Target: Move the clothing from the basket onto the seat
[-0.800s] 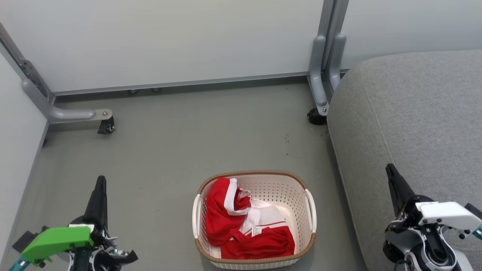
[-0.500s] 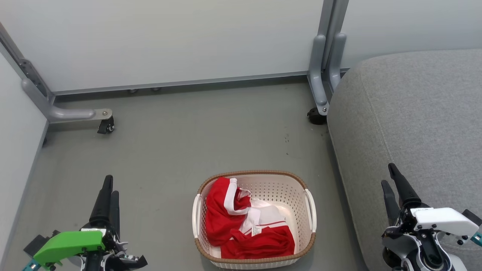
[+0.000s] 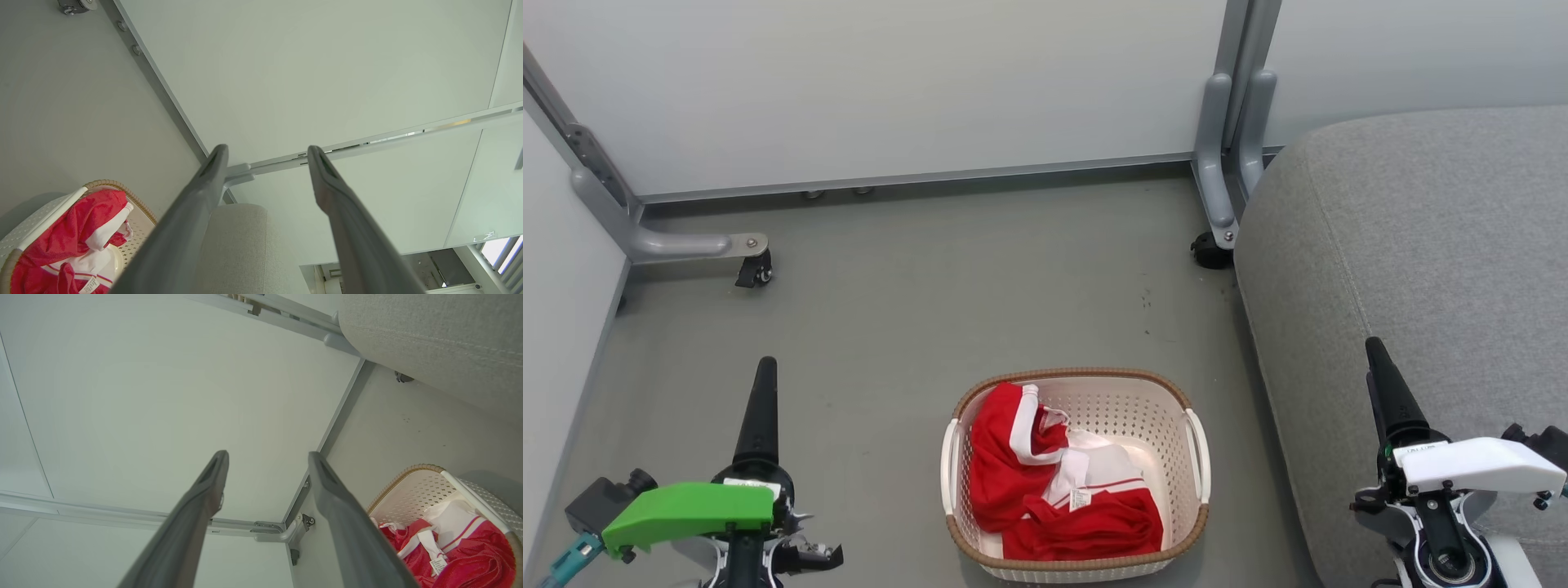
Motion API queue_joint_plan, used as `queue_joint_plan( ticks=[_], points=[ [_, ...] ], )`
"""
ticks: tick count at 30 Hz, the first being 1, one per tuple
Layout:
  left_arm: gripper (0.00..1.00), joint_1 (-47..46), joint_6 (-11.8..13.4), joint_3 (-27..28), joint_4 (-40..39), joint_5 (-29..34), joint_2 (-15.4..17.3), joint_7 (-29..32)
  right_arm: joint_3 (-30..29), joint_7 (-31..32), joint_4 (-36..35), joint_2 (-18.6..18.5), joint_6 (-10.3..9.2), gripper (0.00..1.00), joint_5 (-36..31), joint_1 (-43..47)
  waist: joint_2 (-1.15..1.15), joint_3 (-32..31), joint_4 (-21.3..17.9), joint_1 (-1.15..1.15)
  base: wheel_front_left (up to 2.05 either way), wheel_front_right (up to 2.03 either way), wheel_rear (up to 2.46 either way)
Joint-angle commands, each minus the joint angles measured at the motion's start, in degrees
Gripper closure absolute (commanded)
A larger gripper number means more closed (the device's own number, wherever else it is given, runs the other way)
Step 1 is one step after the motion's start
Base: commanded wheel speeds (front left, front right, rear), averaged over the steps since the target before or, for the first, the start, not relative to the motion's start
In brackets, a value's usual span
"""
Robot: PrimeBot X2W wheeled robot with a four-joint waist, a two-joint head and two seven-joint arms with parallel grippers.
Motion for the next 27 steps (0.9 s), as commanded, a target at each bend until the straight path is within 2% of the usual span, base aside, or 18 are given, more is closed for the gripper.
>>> queue_joint_plan(
  ticks=[1,17,27],
  points=[
    [0.0,-1.9,0.0,-0.4,-1.5,2.7,0.3,-0.7,0.3,-0.7,-1.5,-0.5,0.02,0.0,-3.0,-0.5,0.0,0.0,0.0,0.0,0.0,0.0,0.0],
    [0.0,-1.2,0.0,-3.8,-3.3,21.9,0.4,-4.1,2.3,-4.1,-3.5,-1.5,0.03,0.0,-21.7,0.7,0.0,0.0,0.3,0.0,0.0,0.0,0.0],
    [0.0,-0.6,0.0,-4.6,-3.6,31.8,0.4,-5.9,3.4,-5.9,-4.8,-1.8,0.03,0.0,-31.4,1.3,0.0,0.0,0.4,0.0,0.0,0.0,0.0]
  ],
)
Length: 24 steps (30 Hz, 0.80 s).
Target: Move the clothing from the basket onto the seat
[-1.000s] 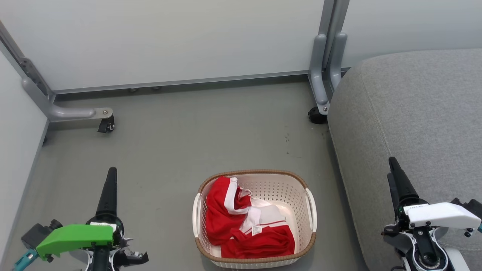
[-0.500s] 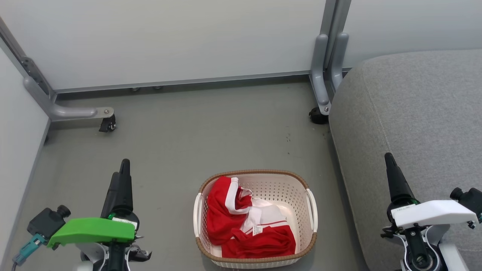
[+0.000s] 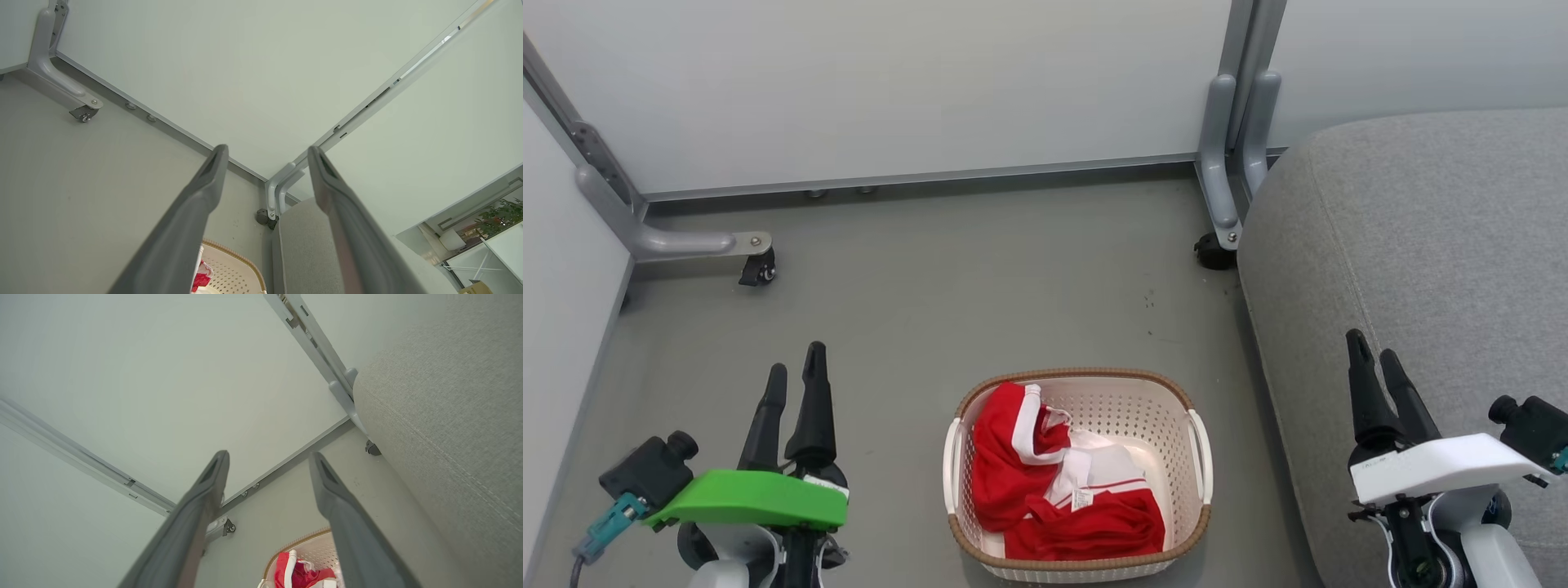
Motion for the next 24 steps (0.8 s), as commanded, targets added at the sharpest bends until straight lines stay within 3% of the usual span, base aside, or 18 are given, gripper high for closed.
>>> queue_joint_plan(
  ticks=[1,24],
  points=[
    [0.0,-0.5,0.0,-0.2,-0.9,2.5,0.4,-0.6,0.2,-0.7,-1.1,-0.4,0.03,0.0,-2.4,0.1,0.0,0.0,0.0,0.0,0.0,0.0,0.0],
    [0.0,0.0,0.4,-2.0,-0.2,17.9,0.4,-4.2,1.7,-3.9,-1.2,-0.3,0.04,0.0,-19.0,0.9,0.0,0.2,0.4,0.0,0.0,0.0,0.0]
  ],
)
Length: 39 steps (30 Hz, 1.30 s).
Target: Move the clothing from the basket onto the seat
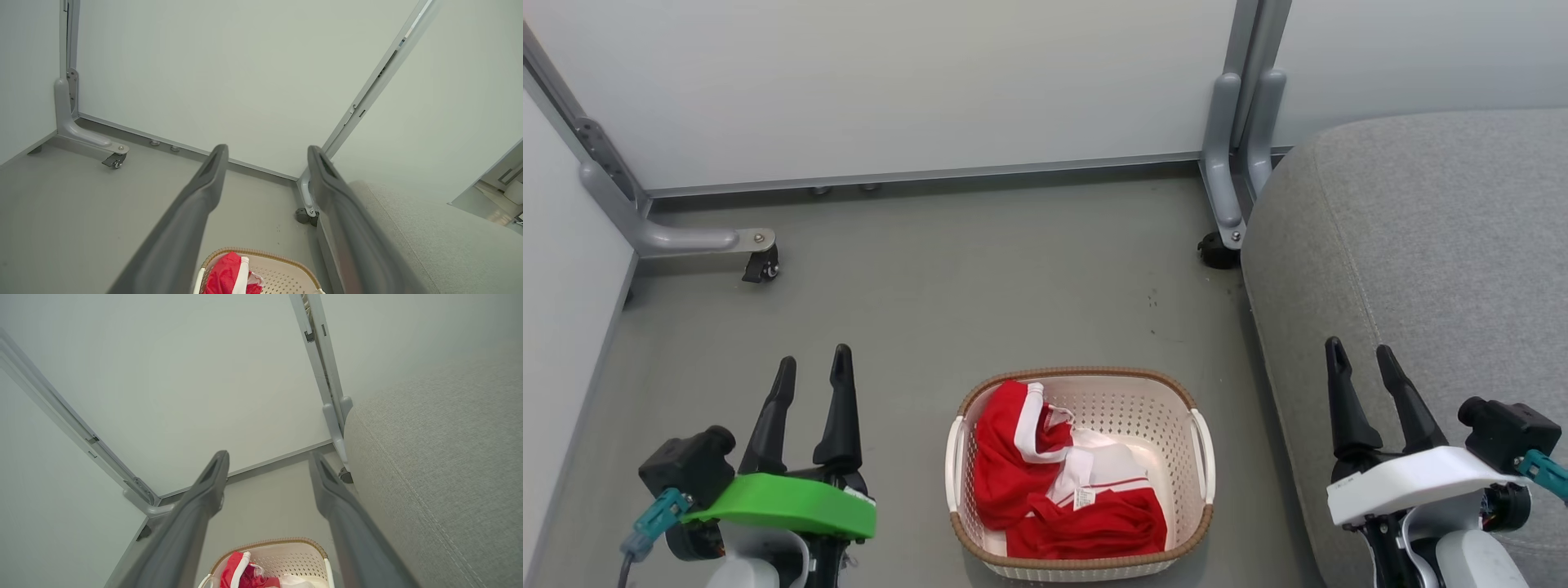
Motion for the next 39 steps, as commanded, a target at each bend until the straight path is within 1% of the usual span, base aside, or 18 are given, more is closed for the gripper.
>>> queue_joint_plan(
  ticks=[1,22,39],
  points=[
    [0.0,-0.1,0.2,-0.4,-0.2,2.0,0.4,-0.6,0.1,-0.4,-0.5,-0.1,0.03,0.0,-1.7,0.0,0.0,0.0,0.0,0.0,0.0,0.0,0.0],
    [0.0,0.2,1.5,-2.6,2.5,12.9,0.4,-3.3,1.1,-1.5,-0.6,0.5,0.03,0.0,-12.1,1.2,0.0,0.1,0.5,0.0,0.0,0.0,0.0],
    [0.0,0.2,2.2,-3.8,3.9,18.9,0.5,-5.2,1.4,-2.3,-0.6,0.9,0.03,0.0,-18.0,1.7,0.0,0.4,0.5,0.0,0.0,0.0,0.0]
  ],
)
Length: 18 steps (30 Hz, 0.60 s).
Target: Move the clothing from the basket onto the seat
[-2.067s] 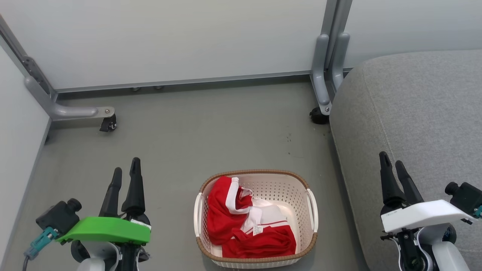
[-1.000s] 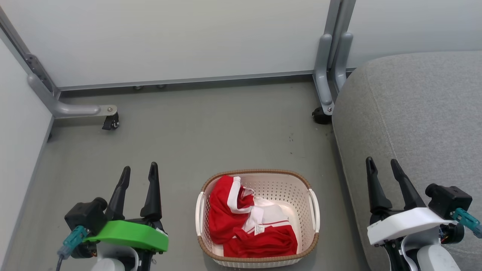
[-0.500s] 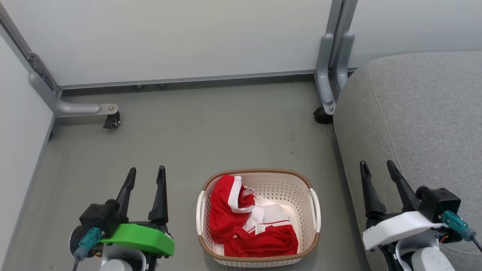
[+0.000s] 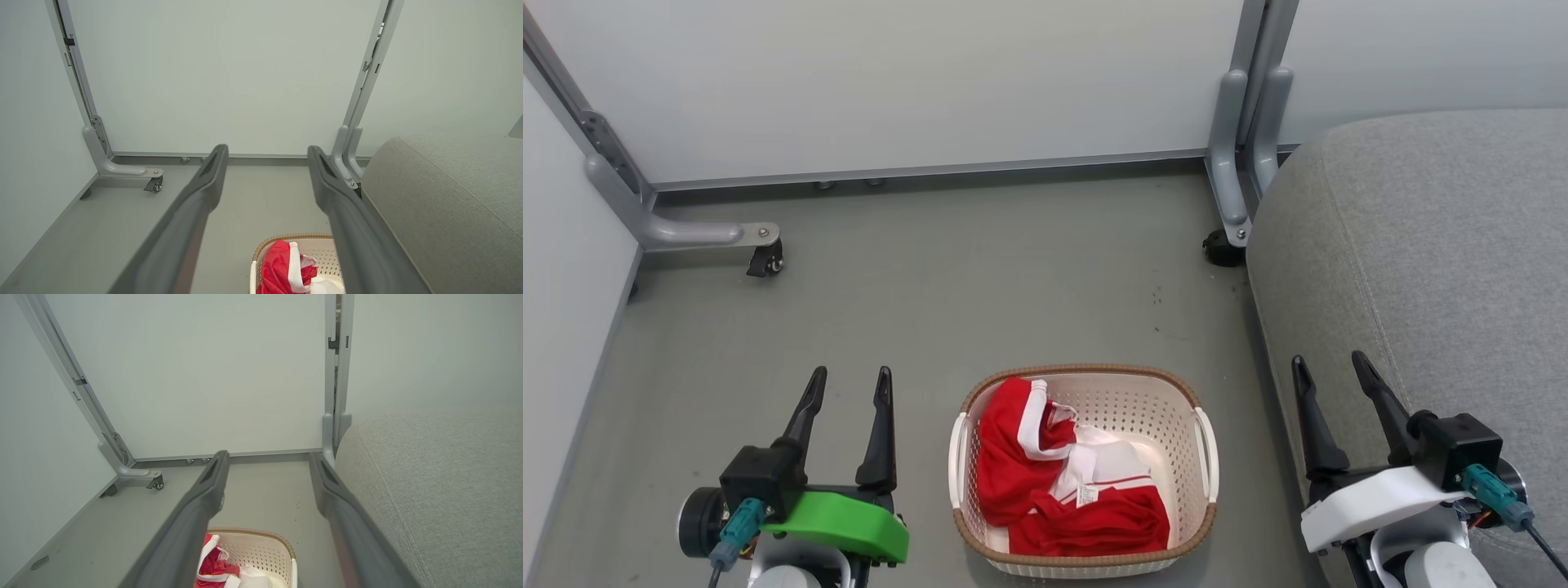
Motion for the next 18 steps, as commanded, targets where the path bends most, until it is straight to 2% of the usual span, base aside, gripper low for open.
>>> queue_joint_plan(
  ticks=[1,12,18],
  points=[
    [0.0,0.1,0.1,-0.3,-0.1,1.1,0.4,-0.6,0.1,-0.5,-0.3,-0.2,0.02,0.0,-1.1,0.5,0.0,0.1,0.0,0.0,0.0,0.0,0.0],
    [0.0,-0.1,0.5,-0.8,0.5,3.7,0.4,-1.7,0.3,-1.0,-0.6,0.0,0.01,0.0,-4.2,0.8,0.0,0.6,0.0,0.0,0.0,0.0,0.0],
    [0.0,-0.2,0.6,-0.9,0.8,2.2,0.4,-1.6,0.1,-0.9,-0.4,0.1,0.01,0.0,-2.8,0.7,0.0,0.8,0.0,0.0,0.0,0.0,0.0]
  ],
)
